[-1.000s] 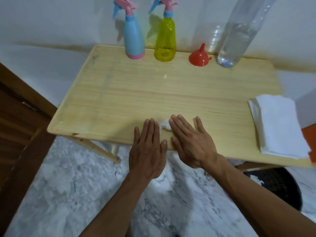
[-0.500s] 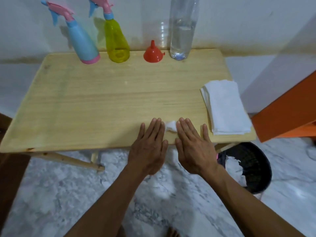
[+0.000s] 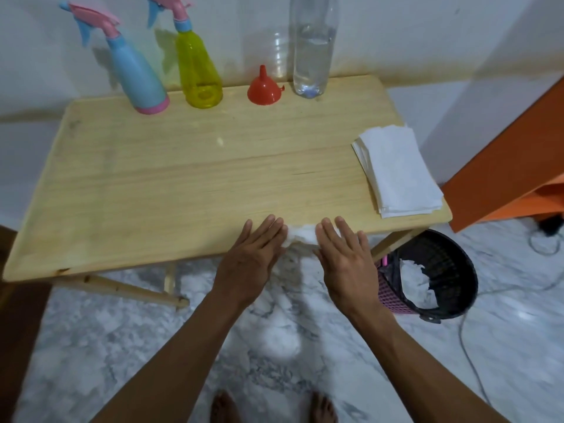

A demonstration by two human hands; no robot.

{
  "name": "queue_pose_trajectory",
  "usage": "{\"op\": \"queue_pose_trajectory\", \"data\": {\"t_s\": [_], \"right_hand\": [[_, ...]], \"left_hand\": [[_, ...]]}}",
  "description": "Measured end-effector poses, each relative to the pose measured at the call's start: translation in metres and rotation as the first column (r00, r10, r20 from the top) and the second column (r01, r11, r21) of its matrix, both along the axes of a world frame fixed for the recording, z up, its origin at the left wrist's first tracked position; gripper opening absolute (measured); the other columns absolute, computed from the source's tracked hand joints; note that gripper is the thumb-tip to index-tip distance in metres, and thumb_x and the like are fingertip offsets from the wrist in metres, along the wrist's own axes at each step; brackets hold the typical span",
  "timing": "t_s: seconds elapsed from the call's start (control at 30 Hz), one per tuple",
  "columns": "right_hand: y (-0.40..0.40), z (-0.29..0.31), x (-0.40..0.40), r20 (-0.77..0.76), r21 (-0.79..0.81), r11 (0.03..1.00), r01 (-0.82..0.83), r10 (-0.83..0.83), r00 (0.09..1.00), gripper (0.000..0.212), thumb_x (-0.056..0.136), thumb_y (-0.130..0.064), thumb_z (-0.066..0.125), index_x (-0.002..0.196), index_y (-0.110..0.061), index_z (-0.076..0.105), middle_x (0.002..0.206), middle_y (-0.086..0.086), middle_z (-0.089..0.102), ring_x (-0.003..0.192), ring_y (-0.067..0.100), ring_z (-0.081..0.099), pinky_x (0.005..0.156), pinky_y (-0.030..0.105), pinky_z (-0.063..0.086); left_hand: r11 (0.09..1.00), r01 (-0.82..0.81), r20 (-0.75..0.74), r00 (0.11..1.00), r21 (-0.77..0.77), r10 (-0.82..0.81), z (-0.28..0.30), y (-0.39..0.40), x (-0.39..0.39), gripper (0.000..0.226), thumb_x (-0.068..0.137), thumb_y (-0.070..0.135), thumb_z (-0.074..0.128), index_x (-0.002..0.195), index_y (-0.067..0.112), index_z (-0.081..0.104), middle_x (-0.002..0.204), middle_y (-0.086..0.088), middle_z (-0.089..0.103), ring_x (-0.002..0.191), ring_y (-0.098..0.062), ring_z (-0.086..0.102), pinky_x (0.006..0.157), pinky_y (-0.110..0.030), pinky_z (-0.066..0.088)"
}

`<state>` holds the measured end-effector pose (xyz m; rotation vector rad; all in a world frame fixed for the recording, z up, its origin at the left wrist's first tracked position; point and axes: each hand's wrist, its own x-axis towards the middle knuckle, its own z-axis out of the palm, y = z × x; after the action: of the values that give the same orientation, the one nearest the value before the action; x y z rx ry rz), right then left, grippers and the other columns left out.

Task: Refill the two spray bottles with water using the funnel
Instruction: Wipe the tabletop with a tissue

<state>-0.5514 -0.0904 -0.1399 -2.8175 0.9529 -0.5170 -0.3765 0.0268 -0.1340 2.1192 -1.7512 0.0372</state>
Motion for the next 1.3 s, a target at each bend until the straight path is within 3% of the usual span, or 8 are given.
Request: {"op": "queue_pose_trajectory", "data": {"t_s": [0.23, 0.37, 0.43, 0.5, 0.67, 0.93, 1.1, 1.3], "right_hand": [[-0.007, 0.021, -0.007, 0.115, 0.042, 0.997, -0.068, 0.063, 0.991, 0.029, 0.097, -0.020, 0.053, 0.114, -0.010, 0.074, 0.114, 0.015, 0.071, 0.103, 0.040, 0.063, 0.077, 0.049, 0.055], [0.008, 0.060, -0.020, 0.118, 0.256, 0.964, -0.070, 0.041, 0.992, 0.032, 0.097, -0.029, 0.051, 0.112, -0.020, 0.077, 0.086, 0.005, 0.060, 0.083, 0.033, 0.058, 0.064, 0.040, 0.048], [0.014, 0.085, -0.028, 0.105, 0.346, 0.935, -0.082, 0.048, 0.993, 0.027, 0.096, -0.022, 0.060, 0.118, -0.025, 0.076, 0.088, 0.005, 0.064, 0.089, 0.030, 0.059, 0.068, 0.040, 0.049], [0.022, 0.114, -0.037, 0.103, 0.441, 0.894, -0.082, 0.041, 0.994, 0.028, 0.098, -0.026, 0.062, 0.124, -0.028, 0.072, 0.104, 0.003, 0.071, 0.102, 0.025, 0.061, 0.077, 0.038, 0.049], [0.033, 0.181, -0.057, 0.157, 0.511, 0.859, -0.014, -0.078, 0.984, 0.022, 0.097, -0.037, 0.065, 0.109, -0.022, 0.075, 0.096, 0.001, 0.077, 0.089, 0.020, 0.068, 0.066, 0.033, 0.046], [0.055, 0.226, -0.084, 0.283, 0.529, 0.845, 0.081, -0.265, 0.922, 0.022, 0.099, -0.028, 0.063, 0.092, -0.011, 0.076, 0.092, 0.004, 0.069, 0.086, 0.020, 0.061, 0.075, 0.038, 0.047], [0.085, 0.230, -0.101, 0.349, 0.567, 0.798, 0.204, -0.457, 0.818, 0.014, 0.094, -0.027, 0.070, 0.088, -0.016, 0.076, 0.083, -0.006, 0.071, 0.080, 0.015, 0.064, 0.070, 0.035, 0.047], [0.116, 0.220, -0.148, 0.291, 0.596, 0.705, 0.383, -0.635, 0.716, 0.011, 0.093, -0.025, 0.071, 0.087, -0.017, 0.076, 0.082, -0.006, 0.072, 0.078, 0.012, 0.064, 0.072, 0.036, 0.051]], "left_hand": [[0.988, -0.107, -0.319, 0.938, 0.114, 0.139, 0.031, 0.004, -0.009, 0.036, 0.103, 0.023, 0.049, 0.136, 0.011, 0.057, 0.147, -0.005, 0.049, 0.144, -0.014, 0.034, 0.122, -0.038, 0.011], [0.973, -0.156, -0.379, 0.901, 0.170, 0.210, 0.074, 0.021, -0.020, 0.043, 0.098, 0.039, 0.048, 0.118, 0.008, 0.071, 0.121, -0.012, 0.070, 0.116, -0.029, 0.064, 0.109, -0.043, 0.037], [0.966, -0.178, -0.434, 0.867, 0.188, 0.245, 0.104, 0.030, -0.029, 0.048, 0.093, 0.046, 0.044, 0.112, 0.014, 0.075, 0.109, -0.005, 0.075, 0.102, -0.025, 0.069, 0.091, -0.035, 0.050], [0.961, -0.199, -0.463, 0.846, 0.189, 0.266, 0.134, 0.039, -0.039, 0.040, 0.091, 0.043, 0.045, 0.100, 0.019, 0.076, 0.095, 0.000, 0.076, 0.090, -0.021, 0.069, 0.074, -0.032, 0.049], [0.945, -0.285, -0.498, 0.804, 0.159, 0.326, 0.197, 0.046, -0.060, 0.013, 0.088, 0.038, 0.060, 0.096, 0.032, 0.069, 0.090, 0.003, 0.073, 0.085, -0.018, 0.066, 0.072, -0.031, 0.050], [0.993, -0.109, -0.510, 0.852, 0.046, 0.118, 0.234, 0.040, -0.074, 0.015, 0.089, 0.024, 0.071, 0.094, 0.012, 0.078, 0.098, 0.000, 0.077, 0.094, -0.014, 0.068, 0.078, -0.023, 0.047], [1.000, -0.005, -0.511, 0.859, 0.030, 0.020, 0.235, 0.040, -0.081, 0.012, 0.088, 0.026, 0.072, 0.095, 0.016, 0.077, 0.096, 0.004, 0.076, 0.092, -0.012, 0.067, 0.078, -0.023, 0.047], [0.982, 0.182, -0.498, 0.857, 0.044, -0.137, 0.226, 0.026, -0.113, 0.011, 0.087, 0.023, 0.072, 0.090, 0.016, 0.079, 0.092, 0.002, 0.077, 0.087, -0.017, 0.069, 0.079, -0.036, 0.055]]}}
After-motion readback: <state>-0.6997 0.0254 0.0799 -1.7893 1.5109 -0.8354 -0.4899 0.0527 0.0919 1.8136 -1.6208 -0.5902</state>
